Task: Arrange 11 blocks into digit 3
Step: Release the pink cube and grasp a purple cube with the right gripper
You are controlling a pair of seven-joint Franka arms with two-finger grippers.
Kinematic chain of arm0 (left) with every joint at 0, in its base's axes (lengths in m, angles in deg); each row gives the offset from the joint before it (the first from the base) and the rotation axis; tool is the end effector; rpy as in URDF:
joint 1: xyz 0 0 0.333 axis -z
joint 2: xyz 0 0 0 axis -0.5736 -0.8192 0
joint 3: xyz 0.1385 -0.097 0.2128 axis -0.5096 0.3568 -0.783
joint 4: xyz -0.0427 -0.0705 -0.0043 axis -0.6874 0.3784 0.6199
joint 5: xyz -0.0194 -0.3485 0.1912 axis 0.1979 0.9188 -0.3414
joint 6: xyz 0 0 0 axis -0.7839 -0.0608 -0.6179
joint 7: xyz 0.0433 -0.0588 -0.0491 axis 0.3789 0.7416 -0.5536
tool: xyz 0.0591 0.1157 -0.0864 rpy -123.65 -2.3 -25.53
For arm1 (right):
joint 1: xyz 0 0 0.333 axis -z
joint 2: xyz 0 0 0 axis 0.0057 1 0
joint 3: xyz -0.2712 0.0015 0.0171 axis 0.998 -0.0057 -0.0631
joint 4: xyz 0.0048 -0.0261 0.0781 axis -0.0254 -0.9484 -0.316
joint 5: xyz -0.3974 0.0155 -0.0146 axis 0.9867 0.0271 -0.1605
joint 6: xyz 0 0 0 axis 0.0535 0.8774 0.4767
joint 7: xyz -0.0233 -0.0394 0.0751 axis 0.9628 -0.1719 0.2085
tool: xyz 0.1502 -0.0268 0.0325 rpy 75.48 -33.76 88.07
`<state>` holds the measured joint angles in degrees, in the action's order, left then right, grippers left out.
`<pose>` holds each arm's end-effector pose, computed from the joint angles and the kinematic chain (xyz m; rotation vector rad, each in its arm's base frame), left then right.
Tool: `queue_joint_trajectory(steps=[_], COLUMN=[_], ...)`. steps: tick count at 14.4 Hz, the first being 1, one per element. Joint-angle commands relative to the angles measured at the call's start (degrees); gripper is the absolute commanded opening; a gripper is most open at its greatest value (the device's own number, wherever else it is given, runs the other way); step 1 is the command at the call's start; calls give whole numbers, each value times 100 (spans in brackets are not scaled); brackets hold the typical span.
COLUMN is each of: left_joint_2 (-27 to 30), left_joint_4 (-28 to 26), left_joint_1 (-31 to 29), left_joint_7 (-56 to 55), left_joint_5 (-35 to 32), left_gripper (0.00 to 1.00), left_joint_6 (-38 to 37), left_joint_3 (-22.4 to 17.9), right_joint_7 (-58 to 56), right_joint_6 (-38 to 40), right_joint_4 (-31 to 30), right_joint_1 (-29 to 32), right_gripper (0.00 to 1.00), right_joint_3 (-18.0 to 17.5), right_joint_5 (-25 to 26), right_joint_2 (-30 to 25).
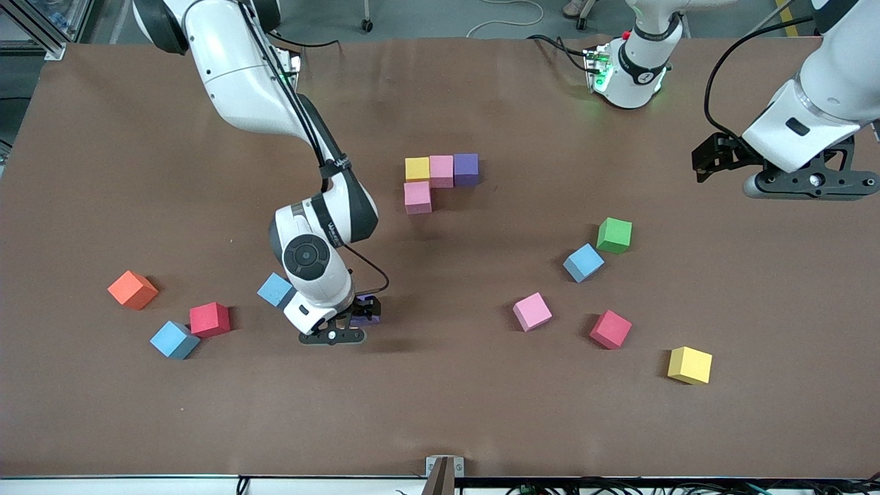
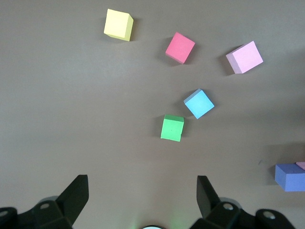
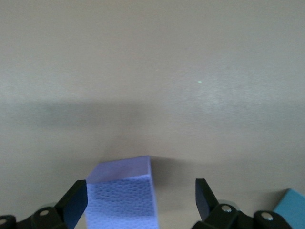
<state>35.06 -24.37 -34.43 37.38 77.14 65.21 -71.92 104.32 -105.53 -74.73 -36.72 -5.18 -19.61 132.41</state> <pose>0.5498 -0.1167 0.5341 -3.0481 0.1592 0.0787 0.6440 0.3079 0.1559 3.1353 0.0516 0.1310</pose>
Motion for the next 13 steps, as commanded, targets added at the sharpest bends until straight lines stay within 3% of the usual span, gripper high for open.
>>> queue_joint_trajectory(steps=[1,5,6,8,9,10,13], left_joint_2=[25,-10,-19,-28,-28,-28,-19], left_joint_4=[29,20,20,11,-24,-33,-42], left_joint_1=[5,-30,-39,-48,-39,-39,-30], left_joint_7=[27,18,18,10,-17,-17,-26], left_joint_5=[-75,-57,-57,-49,-49,-49,-49], left_gripper=[100,100,100,100,100,100,100], left_joint_6=[76,85,119,190,181,181,146], left_joint_3=[20,29,29,29,29,29,20], right_joint_7=[-70,-88,-105,-506,-771,-773,-738], right_joint_6=[-101,-102,-84,-31,-14,30,485], right_joint_4=[121,86,77,77,68,68,24], right_joint_1=[1,-34,-34,-43,-52,-122,-280], right_gripper=[100,99,91,35,15,1,0], right_joint_3=[-89,-89,-89,-89,-89,-89,-89], right_joint_5=[-307,-317,-308,-273,-281,-290,-299], right_joint_2=[151,178,178,178,170,152,65])
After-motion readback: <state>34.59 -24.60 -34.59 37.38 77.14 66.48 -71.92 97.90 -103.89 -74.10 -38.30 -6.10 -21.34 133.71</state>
